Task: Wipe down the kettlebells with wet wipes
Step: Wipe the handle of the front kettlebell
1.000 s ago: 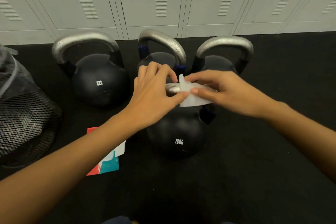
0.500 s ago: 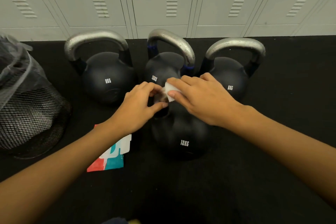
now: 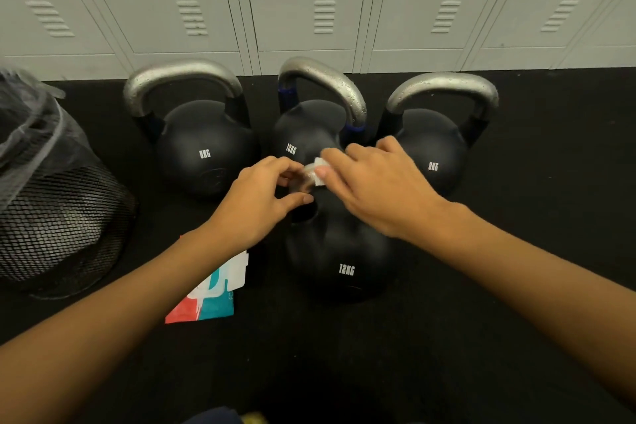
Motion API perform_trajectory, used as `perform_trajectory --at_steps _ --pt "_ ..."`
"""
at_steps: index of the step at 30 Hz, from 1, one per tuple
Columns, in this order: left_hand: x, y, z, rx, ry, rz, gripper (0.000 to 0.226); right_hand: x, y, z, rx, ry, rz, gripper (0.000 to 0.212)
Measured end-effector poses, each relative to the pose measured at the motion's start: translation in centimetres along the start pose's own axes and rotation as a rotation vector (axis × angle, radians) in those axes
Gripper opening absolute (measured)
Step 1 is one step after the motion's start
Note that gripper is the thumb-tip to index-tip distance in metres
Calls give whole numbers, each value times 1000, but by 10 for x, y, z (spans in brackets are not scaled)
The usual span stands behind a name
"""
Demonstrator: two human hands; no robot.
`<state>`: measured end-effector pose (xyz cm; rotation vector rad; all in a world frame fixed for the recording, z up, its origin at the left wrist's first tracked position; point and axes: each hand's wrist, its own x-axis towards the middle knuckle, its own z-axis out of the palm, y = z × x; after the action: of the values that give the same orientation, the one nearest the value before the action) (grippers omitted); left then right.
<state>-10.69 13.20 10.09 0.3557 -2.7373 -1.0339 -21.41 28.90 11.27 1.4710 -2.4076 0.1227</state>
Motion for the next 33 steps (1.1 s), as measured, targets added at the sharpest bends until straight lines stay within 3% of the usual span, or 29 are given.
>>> perform_trajectory --at_steps 5,10,15,19,22,28,33 --pt "-3 -3 1 -41 25 21 43 -23 10 4 -58 100 -73 45" --pt "-4 -6 4 -52 48 25 47 -67 36 11 97 115 121 47" --pt "-5 -7 5 -48 58 29 46 -100 45 34 716 34 361 47" --pt "-5 -8 6 -65 75 41 44 -107 41 35 881 29 420 45" --pt "-5 -9 7 -70 82 45 44 -96 32 27 906 105 425 47" --pt "-5 -10 8 -73 80 49 45 -62 19 14 670 229 227 41" --pt "-6 -11 9 -80 87 57 43 -83 27 29 824 322 277 41"
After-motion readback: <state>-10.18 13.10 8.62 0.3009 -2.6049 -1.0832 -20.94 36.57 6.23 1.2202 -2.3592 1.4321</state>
